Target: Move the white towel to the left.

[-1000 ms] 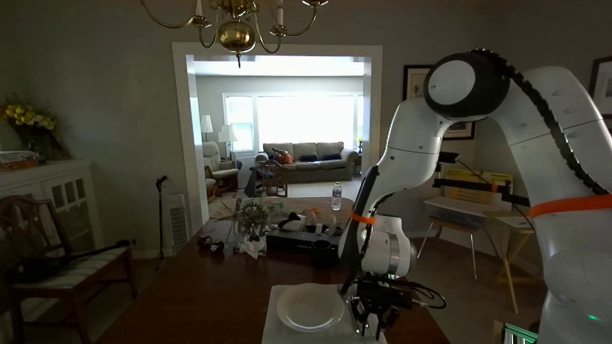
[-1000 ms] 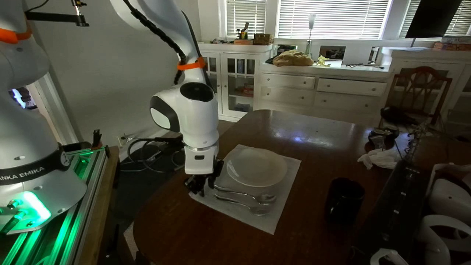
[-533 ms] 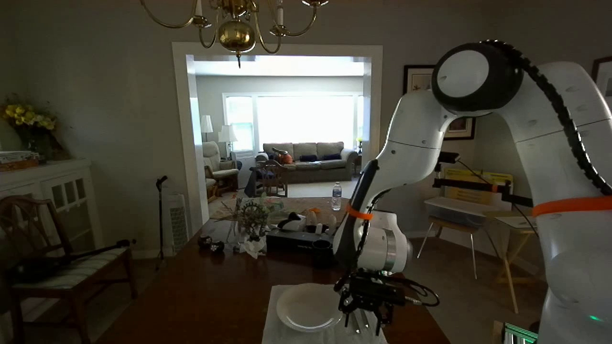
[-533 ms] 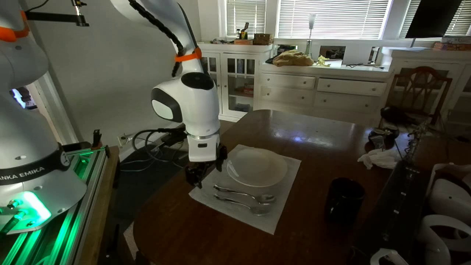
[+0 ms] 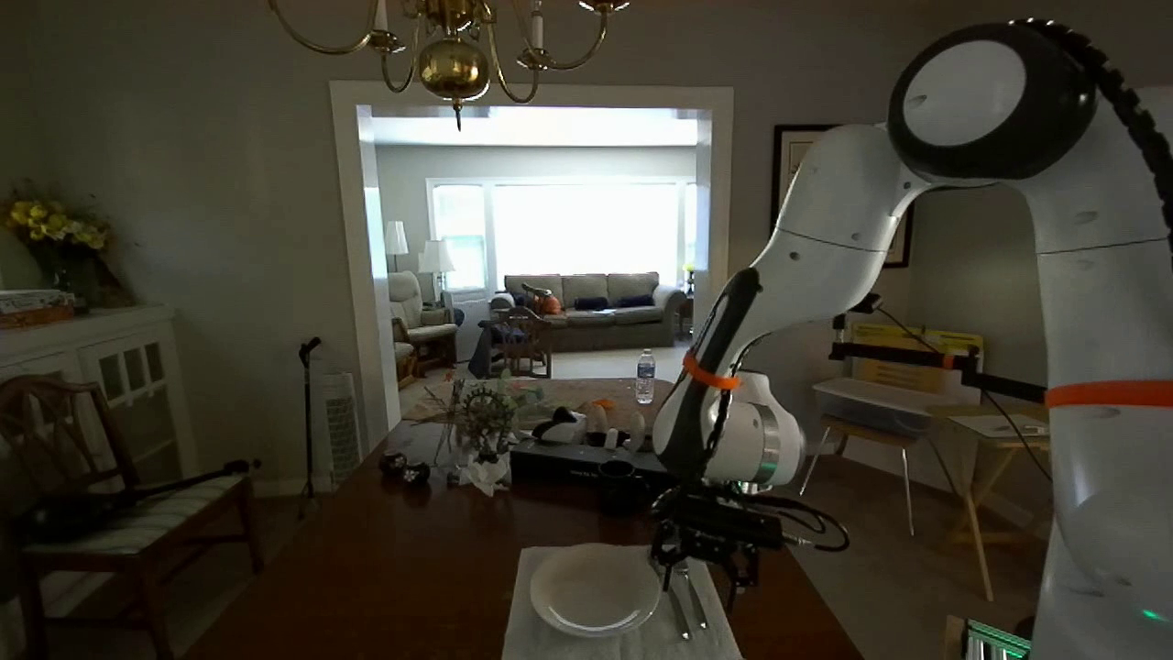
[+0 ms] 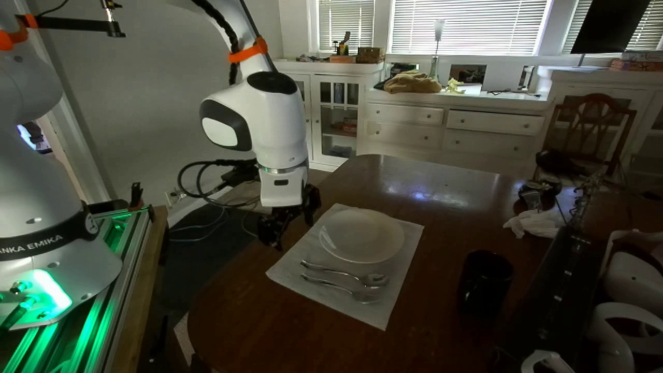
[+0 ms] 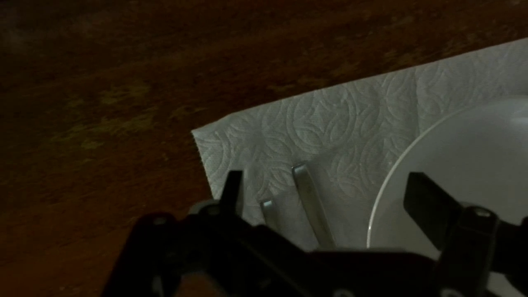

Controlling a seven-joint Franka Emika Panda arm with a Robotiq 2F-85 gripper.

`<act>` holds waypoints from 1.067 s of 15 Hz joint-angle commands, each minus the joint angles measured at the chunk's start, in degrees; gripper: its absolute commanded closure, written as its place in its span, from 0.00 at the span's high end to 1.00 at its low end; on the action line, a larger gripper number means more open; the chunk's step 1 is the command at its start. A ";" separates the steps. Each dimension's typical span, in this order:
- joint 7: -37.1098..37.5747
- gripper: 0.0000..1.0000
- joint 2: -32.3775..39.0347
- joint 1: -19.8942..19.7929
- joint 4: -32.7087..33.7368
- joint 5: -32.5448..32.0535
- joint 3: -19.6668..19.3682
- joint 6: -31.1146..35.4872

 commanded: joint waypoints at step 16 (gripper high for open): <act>-6.87 1.00 -32.85 0.94 3.88 -44.60 -8.88 -31.09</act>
